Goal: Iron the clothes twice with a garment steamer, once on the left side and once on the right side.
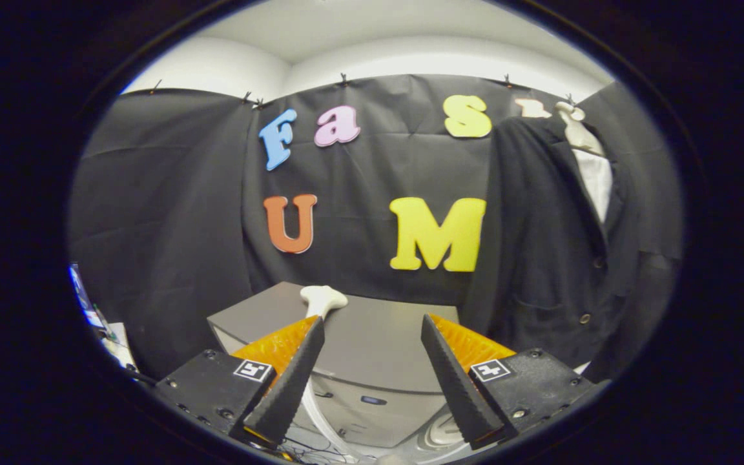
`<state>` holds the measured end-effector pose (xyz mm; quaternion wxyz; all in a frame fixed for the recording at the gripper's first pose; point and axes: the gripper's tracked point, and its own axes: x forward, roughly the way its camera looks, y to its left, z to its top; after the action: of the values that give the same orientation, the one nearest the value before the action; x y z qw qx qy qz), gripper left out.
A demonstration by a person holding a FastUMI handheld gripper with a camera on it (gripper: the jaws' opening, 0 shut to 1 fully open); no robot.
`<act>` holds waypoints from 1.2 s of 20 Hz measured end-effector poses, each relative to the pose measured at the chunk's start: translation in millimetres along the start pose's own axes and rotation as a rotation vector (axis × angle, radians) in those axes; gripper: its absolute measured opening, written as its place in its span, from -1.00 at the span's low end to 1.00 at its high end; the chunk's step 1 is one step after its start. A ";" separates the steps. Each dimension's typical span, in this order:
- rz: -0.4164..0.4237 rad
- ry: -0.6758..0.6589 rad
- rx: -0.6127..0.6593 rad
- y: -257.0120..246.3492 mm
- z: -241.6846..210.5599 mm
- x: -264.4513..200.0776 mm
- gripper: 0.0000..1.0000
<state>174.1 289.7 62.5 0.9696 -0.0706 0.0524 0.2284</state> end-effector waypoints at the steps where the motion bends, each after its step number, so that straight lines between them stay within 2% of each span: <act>1: 0.022 0.014 -0.012 11.7 -1.1 17.9 0.94; 7: 0.122 0.146 -0.091 71.2 -37.4 114.0 0.90; 12: 0.133 0.264 -0.100 90.3 -75.8 170.5 0.85; 14: 0.099 0.309 -0.087 84.5 -88.2 187.5 0.75; 16: 0.126 0.365 -0.050 87.8 -99.7 193.8 0.58; 19: 0.144 0.378 0.031 89.7 -98.0 197.1 0.17; 22: 0.125 0.368 -0.005 93.2 -98.1 194.9 0.15; 24: 0.125 0.369 0.009 98.1 -96.7 195.1 -0.03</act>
<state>296.9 445.9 -69.9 0.9278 -0.1033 0.2344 0.2712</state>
